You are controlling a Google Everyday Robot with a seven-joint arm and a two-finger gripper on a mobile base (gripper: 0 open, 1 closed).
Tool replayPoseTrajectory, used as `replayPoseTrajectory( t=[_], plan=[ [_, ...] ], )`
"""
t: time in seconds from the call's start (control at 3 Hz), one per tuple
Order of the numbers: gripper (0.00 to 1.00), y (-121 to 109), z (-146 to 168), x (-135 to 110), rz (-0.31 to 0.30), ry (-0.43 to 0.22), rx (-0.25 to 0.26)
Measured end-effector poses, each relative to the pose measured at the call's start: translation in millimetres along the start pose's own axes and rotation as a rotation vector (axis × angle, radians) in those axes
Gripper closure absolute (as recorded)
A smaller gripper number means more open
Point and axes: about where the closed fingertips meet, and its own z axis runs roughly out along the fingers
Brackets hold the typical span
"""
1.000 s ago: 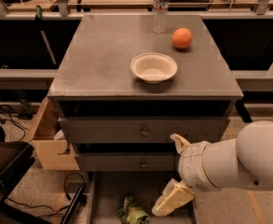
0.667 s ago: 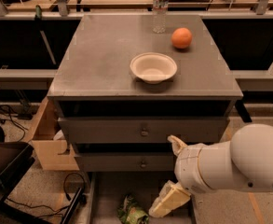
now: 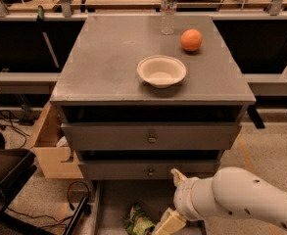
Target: Pick green jalapeno chip bag from bottom drawer and place on counter
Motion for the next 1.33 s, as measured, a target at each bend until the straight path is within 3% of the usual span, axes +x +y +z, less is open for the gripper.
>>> replayPoseTrajectory(
  t=[0.33, 0.67, 1.0, 1.33],
  plan=[
    [0.00, -15.3, 69.7, 59.8, 0.020, -0.049, 0.046],
    [0.00, -31.2, 116.1, 88.9, 0.051, -0.098, 0.090],
    [0.00, -31.6, 162.9, 112.6, 0.112, -0.103, 0.073],
    [0.00, -30.2, 164.6, 112.2, 0.111, -0.103, 0.072]
  ],
)
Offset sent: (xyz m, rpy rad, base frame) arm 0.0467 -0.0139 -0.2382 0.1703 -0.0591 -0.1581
